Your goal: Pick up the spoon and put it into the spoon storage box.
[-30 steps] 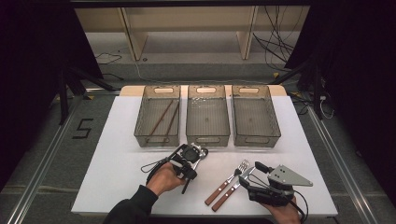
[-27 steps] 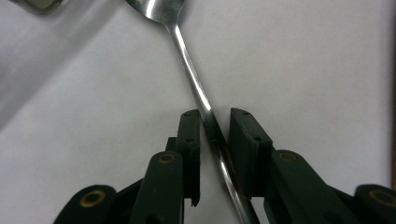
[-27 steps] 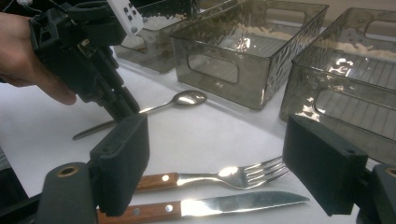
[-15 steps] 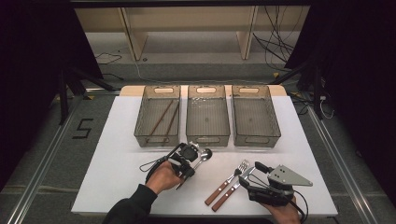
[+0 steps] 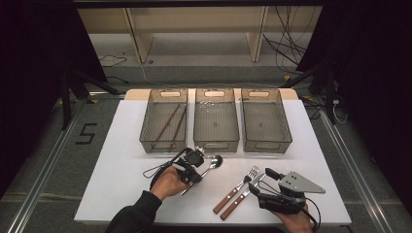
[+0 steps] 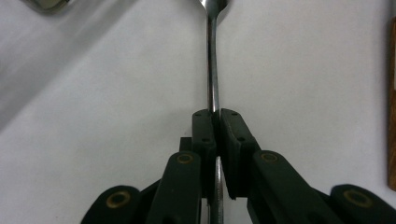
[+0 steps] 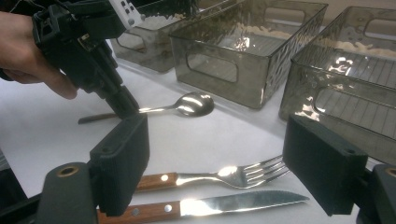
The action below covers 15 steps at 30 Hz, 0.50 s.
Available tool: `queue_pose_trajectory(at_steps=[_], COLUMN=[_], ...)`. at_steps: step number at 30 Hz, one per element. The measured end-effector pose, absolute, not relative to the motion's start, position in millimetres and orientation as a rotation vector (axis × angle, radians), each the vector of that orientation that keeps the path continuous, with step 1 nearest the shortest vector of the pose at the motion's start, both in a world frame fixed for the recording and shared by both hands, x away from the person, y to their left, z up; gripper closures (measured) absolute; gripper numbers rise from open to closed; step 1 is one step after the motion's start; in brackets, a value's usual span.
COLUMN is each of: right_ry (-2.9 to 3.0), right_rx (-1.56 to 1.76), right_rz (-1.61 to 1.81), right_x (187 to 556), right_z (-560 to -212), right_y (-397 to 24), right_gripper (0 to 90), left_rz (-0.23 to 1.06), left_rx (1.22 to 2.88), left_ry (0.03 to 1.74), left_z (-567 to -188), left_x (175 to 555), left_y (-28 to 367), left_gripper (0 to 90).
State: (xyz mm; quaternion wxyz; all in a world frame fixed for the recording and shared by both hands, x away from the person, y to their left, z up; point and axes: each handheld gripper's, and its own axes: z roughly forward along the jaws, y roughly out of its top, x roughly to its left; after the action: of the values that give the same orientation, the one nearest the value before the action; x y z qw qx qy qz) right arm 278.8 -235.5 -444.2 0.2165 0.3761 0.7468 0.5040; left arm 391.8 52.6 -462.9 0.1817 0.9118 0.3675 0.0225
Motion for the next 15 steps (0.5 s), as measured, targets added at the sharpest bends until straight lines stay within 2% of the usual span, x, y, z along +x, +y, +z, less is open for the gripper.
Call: queue_pose_trajectory(at_steps=[15], right_ry=[2.063], right_rx=[1.042], right_rz=[1.396], right_x=[278.7], right_z=[-444.0], right_y=[-236.0], right_gripper=[23.6], left_rz=[0.034], left_rx=[2.57], left_ry=[0.999], left_z=[-460.8], left_x=[389.5], left_y=[51.8], left_gripper=[85.2])
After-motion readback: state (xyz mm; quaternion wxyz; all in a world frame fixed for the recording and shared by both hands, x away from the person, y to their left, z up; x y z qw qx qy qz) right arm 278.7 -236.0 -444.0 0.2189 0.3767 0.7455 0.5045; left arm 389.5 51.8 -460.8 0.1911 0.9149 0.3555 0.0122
